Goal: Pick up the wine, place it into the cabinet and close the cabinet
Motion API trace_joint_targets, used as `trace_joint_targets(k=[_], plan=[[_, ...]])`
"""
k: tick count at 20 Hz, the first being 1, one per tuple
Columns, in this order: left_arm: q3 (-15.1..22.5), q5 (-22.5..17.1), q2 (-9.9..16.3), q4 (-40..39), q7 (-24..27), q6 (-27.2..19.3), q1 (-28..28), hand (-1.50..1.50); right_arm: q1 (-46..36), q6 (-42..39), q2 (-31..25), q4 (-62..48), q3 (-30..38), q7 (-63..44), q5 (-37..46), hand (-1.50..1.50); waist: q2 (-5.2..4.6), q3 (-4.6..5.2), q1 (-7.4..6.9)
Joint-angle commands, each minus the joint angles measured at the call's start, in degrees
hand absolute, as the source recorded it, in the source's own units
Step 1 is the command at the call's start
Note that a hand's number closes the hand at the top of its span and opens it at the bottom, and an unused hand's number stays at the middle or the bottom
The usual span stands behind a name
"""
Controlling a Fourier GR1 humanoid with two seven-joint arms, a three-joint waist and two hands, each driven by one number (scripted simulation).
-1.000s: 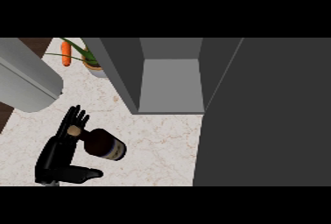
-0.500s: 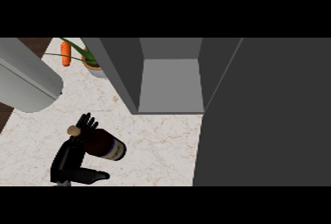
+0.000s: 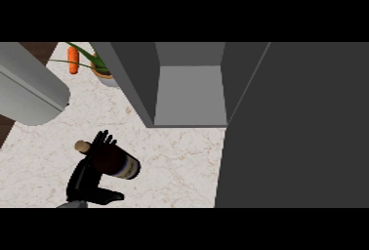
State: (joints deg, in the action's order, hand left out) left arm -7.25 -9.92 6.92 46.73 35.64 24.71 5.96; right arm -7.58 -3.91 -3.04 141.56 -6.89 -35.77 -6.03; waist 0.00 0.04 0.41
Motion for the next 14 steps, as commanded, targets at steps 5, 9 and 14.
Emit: trace_joint_targets(k=[5,9,14], plan=[[-0.58,1.38,-2.21,-12.62,7.14,0.93,7.81,-1.5,4.84,-0.4,0.89,7.3,-1.27,-1.21,-2.06,-1.5,-0.03,0.02,0.37],[-0.86,1.12,-1.33,-13.99,9.03,2.19,8.62,-1.5,1.26,-0.34,-0.52,5.35,1.71,-2.99,-3.69,-1.5,-0.01,0.0,0.0],[0.07,1.33,-1.32,-10.3,8.39,0.66,8.14,-1.5,0.0,0.12,0.18,2.87,2.46,-1.81,-3.43,-1.5,0.06,-0.03,-0.29]])
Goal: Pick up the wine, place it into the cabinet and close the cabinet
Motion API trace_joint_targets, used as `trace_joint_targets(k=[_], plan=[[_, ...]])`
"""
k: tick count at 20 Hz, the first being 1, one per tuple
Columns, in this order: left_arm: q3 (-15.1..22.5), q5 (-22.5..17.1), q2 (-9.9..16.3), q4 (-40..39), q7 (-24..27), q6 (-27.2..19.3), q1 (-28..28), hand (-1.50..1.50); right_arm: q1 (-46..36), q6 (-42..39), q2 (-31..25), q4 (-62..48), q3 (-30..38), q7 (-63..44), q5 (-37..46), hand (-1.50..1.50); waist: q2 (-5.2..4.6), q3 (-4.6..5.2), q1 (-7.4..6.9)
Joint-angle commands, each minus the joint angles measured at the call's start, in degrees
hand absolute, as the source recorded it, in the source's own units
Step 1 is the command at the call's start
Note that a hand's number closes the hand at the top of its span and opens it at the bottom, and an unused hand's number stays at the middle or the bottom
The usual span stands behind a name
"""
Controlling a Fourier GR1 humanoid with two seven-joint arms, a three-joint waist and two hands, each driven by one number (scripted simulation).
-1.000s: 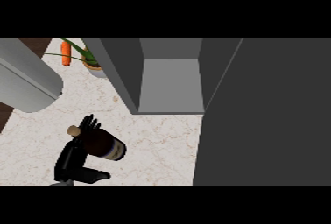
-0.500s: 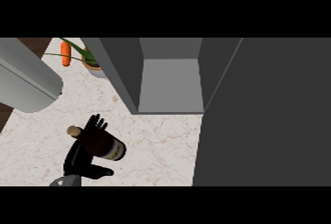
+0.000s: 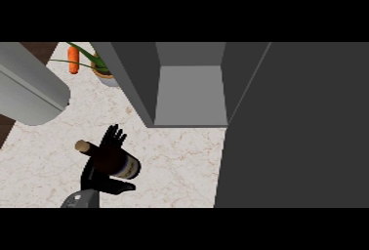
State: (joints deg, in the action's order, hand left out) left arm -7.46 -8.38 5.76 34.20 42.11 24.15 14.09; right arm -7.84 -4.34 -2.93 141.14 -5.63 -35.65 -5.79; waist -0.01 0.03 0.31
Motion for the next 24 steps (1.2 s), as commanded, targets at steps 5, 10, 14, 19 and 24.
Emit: trace_joint_targets(k=[5,10,14,19,24], plan=[[-1.89,-0.99,-0.64,-3.62,4.12,-0.99,4.43,-1.5,-1.46,1.88,-0.43,7.35,1.51,-7.01,-4.78,-1.5,-0.02,0.03,0.22],[-0.94,-1.97,-3.65,-3.2,3.88,-0.26,3.61,1.5,6.64,-1.75,0.55,5.65,-0.86,-0.28,-4.13,-1.5,0.01,-0.02,0.19],[-0.12,-2.41,-4.27,-3.35,0.98,0.99,5.23,1.5,3.07,-1.71,0.99,2.81,-1.16,-0.22,-2.47,-1.5,0.0,0.0,0.07],[-4.38,-7.49,-3.47,0.76,-2.27,-2.87,2.01,1.5,5.7,-2.25,1.05,5.59,-1.06,-1.03,-2.58,-1.5,0.11,-0.03,-0.05],[-9.05,-11.65,-1.61,0.73,-1.01,-5.48,0.0,1.5,4.1,-2.09,1.46,2.64,-1.2,1.09,-1.26,-1.5,0.1,-0.03,-0.29]])
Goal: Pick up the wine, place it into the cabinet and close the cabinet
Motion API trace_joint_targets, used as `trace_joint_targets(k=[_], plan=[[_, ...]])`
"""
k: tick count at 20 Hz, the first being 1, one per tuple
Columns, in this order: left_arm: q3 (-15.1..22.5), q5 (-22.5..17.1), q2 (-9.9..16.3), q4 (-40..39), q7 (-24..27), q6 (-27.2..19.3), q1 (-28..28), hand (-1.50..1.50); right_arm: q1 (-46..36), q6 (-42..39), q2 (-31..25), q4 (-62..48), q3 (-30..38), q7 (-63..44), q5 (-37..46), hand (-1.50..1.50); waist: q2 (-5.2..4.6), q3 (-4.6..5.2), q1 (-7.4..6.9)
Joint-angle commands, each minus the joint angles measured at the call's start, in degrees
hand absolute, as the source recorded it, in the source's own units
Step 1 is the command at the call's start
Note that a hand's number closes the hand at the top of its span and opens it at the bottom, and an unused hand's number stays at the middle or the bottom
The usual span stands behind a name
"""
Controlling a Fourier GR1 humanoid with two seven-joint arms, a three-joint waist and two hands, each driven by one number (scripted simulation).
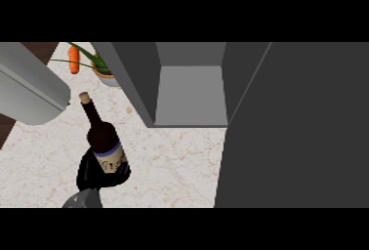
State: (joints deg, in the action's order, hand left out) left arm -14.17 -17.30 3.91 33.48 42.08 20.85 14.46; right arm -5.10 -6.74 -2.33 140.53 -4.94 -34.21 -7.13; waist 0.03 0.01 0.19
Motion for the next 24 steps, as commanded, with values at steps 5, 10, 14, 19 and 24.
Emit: trace_joint_targets(k=[5,10,14,19,24], plan=[[-1.67,-4.23,1.1,5.53,-1.25,0.19,-3.17,1.5,3.25,-1.13,-0.75,5.01,3.92,0.92,-5.21,-1.5,0.11,-0.06,-0.23],[0.45,-6.44,-0.55,13.17,-7.25,0.58,-4.76,1.5,2.35,0.73,0.13,6.95,-1.96,-3.51,-1.2,-1.5,0.15,-0.04,-0.32],[4.27,-4.23,-3.45,18.21,-8.25,-2.49,-6.17,1.5,-3.91,2.09,0.53,1.88,-1.92,-3.7,0.56,-1.5,0.08,-0.01,-0.39],[12.97,-5.73,-3.86,27.82,-12.48,-7.25,-9.03,1.5,-0.42,0.83,0.18,3.26,-0.42,-1.7,-1.27,-1.5,0.13,-0.04,-0.27],[26.36,-11.06,-3.9,37.55,-13.26,-17.6,-14.09,1.5,-0.8,-0.73,-0.55,0.81,2.77,1.03,-4.06,-1.5,0.08,-0.04,-0.27]])
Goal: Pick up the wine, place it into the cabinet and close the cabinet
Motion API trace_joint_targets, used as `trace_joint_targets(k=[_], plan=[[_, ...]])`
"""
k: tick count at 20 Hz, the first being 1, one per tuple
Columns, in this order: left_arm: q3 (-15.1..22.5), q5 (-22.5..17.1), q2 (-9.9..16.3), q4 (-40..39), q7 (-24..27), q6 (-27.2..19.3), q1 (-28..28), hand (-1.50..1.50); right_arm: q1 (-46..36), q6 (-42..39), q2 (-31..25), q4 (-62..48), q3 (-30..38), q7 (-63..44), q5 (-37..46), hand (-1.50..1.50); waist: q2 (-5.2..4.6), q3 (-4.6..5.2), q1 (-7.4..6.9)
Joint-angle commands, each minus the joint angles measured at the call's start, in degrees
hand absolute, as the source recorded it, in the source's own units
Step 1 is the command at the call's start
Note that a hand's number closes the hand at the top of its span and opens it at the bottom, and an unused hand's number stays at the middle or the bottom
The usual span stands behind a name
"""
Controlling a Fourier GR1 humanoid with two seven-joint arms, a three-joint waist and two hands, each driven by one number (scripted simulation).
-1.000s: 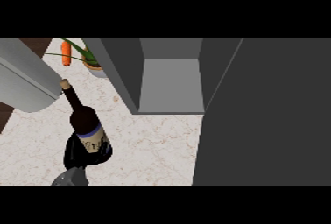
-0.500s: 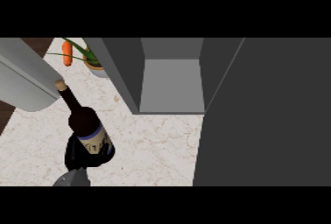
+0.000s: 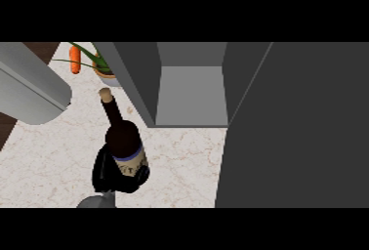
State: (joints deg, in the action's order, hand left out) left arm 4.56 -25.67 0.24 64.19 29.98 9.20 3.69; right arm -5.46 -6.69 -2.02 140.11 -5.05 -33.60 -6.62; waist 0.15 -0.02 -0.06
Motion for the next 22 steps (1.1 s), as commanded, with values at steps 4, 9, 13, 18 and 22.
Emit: trace_joint_targets(k=[4,9,13,18,22], plan=[[17.48,-4.64,-0.23,7.03,2.61,-14.82,-3.88,1.5,2.13,-0.13,0.15,4.59,-1.37,-1.42,-2.24,-1.5,-0.06,0.04,0.4],[19.71,-9.86,-0.24,9.87,-2.53,-21.92,-0.7,1.5,0.52,-0.73,-1.74,4.02,2.98,-2.75,-5.57,-1.5,-0.1,0.02,0.31],[17.6,-11.9,-0.24,7.19,-2.78,-21.15,0.87,1.5,-4.38,1.07,-1.25,0.56,2.18,-4.46,-3.4,-1.5,-0.13,0.04,0.1],[22.76,-18.85,-0.24,-1.73,3.76,-26.9,9.04,1.5,0.72,-2.74,-1.54,-1.79,3.23,1.25,-5.28,-1.5,-0.18,0.03,0.43],[21.65,-19.98,-0.24,-6.36,4.6,-24.04,11.19,1.5,4.33,-1.83,0.78,-0.22,-0.42,3.27,-1.01,-1.5,-0.18,0.03,0.44]])
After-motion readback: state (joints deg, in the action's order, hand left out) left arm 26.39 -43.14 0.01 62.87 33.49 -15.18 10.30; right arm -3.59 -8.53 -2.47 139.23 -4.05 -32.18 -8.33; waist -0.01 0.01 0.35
